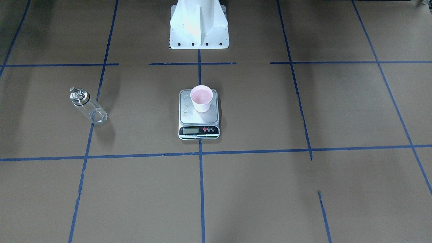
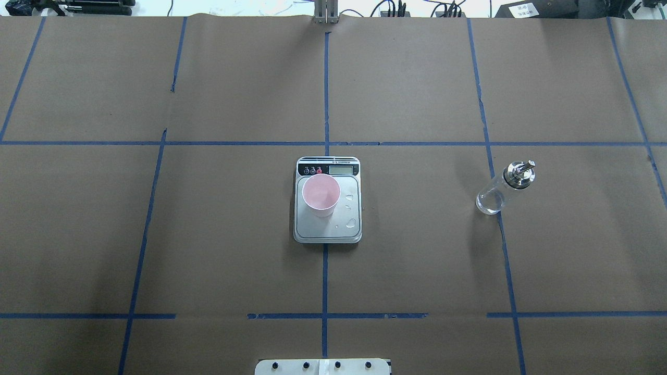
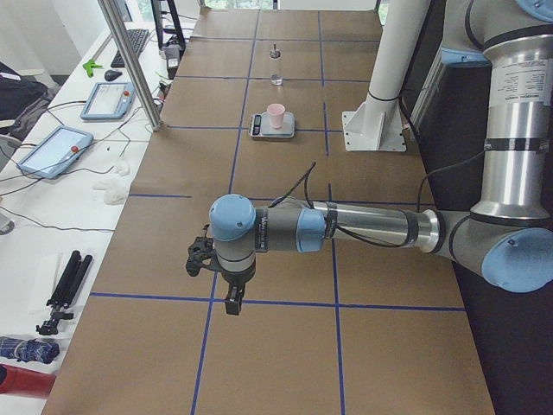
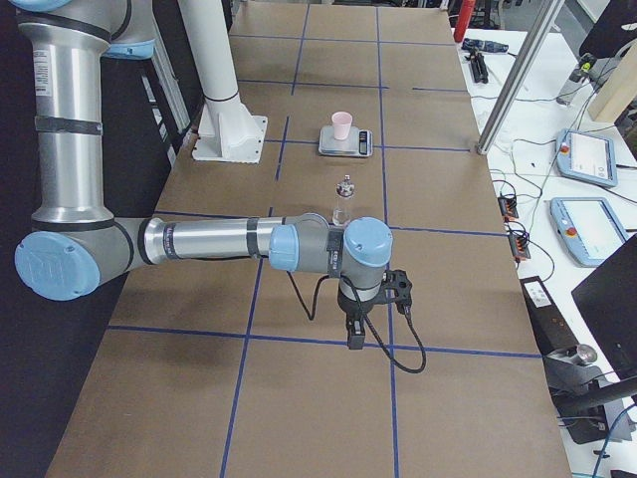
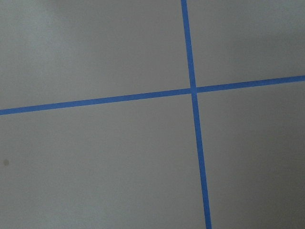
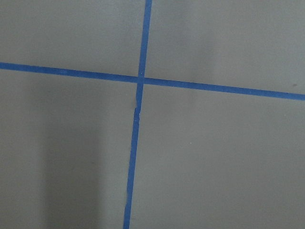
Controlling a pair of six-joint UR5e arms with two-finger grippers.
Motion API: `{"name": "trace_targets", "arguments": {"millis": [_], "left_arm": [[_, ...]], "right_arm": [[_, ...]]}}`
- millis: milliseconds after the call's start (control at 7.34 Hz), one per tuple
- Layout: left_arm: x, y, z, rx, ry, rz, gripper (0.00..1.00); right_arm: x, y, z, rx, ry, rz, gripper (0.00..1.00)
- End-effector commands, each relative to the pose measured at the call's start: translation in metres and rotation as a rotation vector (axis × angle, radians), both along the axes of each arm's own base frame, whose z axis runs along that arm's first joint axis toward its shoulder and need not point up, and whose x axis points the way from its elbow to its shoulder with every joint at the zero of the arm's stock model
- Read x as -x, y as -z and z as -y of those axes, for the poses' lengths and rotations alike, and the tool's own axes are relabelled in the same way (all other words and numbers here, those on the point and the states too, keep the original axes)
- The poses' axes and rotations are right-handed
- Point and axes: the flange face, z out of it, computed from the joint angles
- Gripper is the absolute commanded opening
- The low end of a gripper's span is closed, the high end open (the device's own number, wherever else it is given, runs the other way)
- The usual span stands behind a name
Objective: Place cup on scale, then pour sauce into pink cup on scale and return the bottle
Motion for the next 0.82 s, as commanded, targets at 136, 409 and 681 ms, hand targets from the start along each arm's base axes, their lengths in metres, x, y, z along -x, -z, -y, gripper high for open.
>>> {"name": "trace_targets", "arguments": {"millis": [136, 409, 681], "left_arm": [[-0.0001, -0.0011, -0.0016, -0.01, -0.001, 0.002, 1.0], [-0.0002, -0.0022, -0.002, -0.004, 0.0, 0.0, 1.0], [-0.0001, -0.0046, -0.0033, 0.008, 0.001, 0.002, 1.0]], "right_arm": [[0.0016, -0.0033, -0.0032, 0.002, 0.008, 0.001, 1.0], [0.0014, -0.0093, -0.0057, 0.014, 0.008, -0.001, 1.0], [0.0015, -0.012, -0.0093, 0.02, 0.008, 0.0, 1.0]]}}
